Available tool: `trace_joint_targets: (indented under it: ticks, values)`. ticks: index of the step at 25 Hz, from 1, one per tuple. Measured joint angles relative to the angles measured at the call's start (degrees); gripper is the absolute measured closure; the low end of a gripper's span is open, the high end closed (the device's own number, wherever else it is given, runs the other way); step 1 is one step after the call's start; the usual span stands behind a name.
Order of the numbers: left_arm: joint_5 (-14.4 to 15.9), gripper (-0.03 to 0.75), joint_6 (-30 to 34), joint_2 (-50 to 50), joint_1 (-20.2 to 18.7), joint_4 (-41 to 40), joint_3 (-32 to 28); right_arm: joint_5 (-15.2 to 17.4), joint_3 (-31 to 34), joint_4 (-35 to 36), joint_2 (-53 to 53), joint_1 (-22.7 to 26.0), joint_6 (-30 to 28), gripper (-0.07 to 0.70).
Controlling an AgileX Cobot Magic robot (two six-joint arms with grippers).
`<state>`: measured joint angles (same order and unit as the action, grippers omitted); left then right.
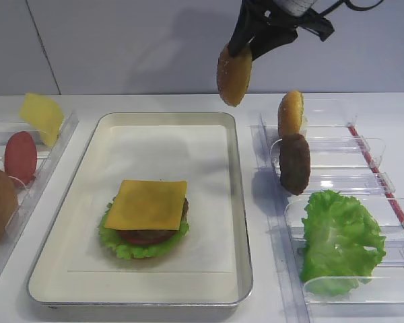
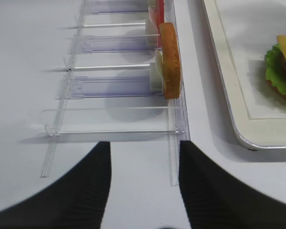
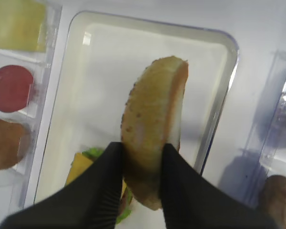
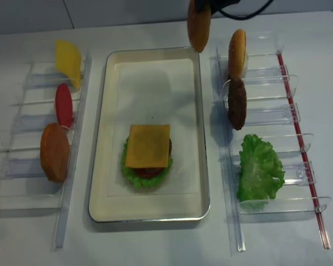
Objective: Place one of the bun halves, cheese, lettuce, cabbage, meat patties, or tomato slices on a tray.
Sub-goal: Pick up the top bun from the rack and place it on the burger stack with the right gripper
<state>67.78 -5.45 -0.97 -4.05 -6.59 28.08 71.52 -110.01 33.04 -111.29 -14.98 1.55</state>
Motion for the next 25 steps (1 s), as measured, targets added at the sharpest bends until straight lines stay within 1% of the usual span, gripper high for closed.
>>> trace_joint_targets:
  ticks: [2,6,9,13,18,22,25]
  values:
    - [0.0,0.379,0.0,0.0,0.0,0.0,0.0,0.0,4.1,1.5,2.4,0.0,-2.0,0.410]
    - [0.0,0.379,0.0,0.0,0.0,0.0,0.0,-0.1,14.2,5.3,7.6,0.0,-7.1,0.410]
    - [0.0,0.379,0.0,0.0,0.0,0.0,0.0,-0.3,21.0,9.6,12.4,0.0,-11.5,0.410]
    - [0.0,0.379,0.0,0.0,0.0,0.0,0.0,-0.7,28.3,17.8,17.4,0.0,-17.9,0.410]
    - [0.0,0.379,0.0,0.0,0.0,0.0,0.0,-1.3,38.1,31.0,21.6,0.0,-25.6,0.410]
    - [0.0,0.379,0.0,0.0,0.0,0.0,0.0,-4.7,45.0,40.1,23.8,-0.1,-30.2,0.410]
    - [0.0,0.379,0.0,0.0,0.0,0.0,0.0,-7.8,50.4,46.0,24.8,-1.6,-33.7,0.410]
